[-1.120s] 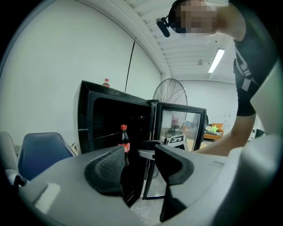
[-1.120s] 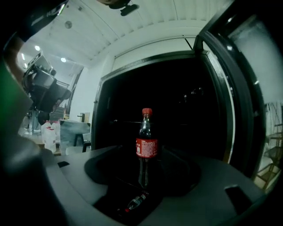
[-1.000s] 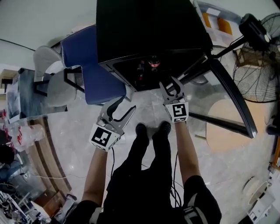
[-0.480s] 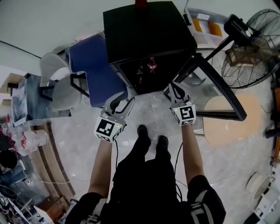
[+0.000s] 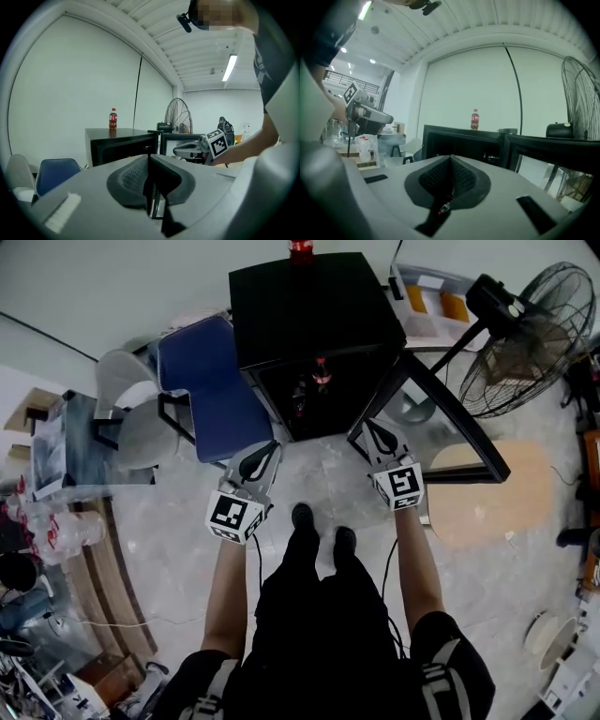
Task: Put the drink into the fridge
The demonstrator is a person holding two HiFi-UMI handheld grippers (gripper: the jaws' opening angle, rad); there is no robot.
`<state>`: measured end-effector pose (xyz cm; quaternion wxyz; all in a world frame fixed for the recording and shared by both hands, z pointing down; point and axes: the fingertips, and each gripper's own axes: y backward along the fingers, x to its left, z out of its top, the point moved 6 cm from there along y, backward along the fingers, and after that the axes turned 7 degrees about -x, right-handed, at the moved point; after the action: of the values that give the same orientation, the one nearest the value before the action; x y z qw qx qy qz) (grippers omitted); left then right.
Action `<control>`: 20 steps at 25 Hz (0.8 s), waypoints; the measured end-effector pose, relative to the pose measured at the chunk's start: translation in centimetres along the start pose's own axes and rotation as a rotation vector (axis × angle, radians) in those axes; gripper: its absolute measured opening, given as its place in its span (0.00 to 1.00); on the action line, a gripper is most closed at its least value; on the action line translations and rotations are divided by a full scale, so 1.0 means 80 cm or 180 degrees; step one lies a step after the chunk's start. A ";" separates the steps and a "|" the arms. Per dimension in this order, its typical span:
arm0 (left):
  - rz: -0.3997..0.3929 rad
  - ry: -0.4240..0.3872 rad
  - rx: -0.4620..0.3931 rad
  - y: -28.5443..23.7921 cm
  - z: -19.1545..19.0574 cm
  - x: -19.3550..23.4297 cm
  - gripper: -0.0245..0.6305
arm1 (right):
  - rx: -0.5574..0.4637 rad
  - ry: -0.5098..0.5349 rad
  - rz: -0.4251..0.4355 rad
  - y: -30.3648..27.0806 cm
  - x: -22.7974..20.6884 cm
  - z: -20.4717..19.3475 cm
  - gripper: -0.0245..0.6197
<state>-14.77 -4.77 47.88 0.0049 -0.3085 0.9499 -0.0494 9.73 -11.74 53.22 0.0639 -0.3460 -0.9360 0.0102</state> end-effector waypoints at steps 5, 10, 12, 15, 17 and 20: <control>0.0091 -0.0017 -0.0011 0.015 0.011 -0.021 0.04 | 0.0020 0.0050 0.0107 0.020 -0.002 0.016 0.04; 0.0161 -0.0039 0.0010 0.031 0.020 -0.042 0.04 | 0.0095 0.0178 0.0288 0.042 0.004 0.022 0.04; 0.0196 -0.0038 0.0006 0.036 0.023 -0.049 0.04 | 0.0110 0.0193 0.0328 0.048 0.005 0.024 0.04; 0.0251 -0.0045 -0.0015 0.046 0.027 -0.060 0.04 | 0.0096 0.0204 0.0359 0.058 0.009 0.031 0.04; 0.0305 -0.0064 -0.0032 0.054 0.030 -0.067 0.04 | 0.0066 0.0212 0.0382 0.063 0.014 0.035 0.04; 0.0359 -0.0074 -0.0052 0.062 0.032 -0.080 0.04 | 0.0022 0.0231 0.0427 0.072 0.017 0.042 0.04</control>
<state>-12.37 2.72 44.73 0.0162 -0.2552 0.9660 -0.0377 12.02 -6.37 49.70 0.0982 -0.4079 -0.9077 0.0052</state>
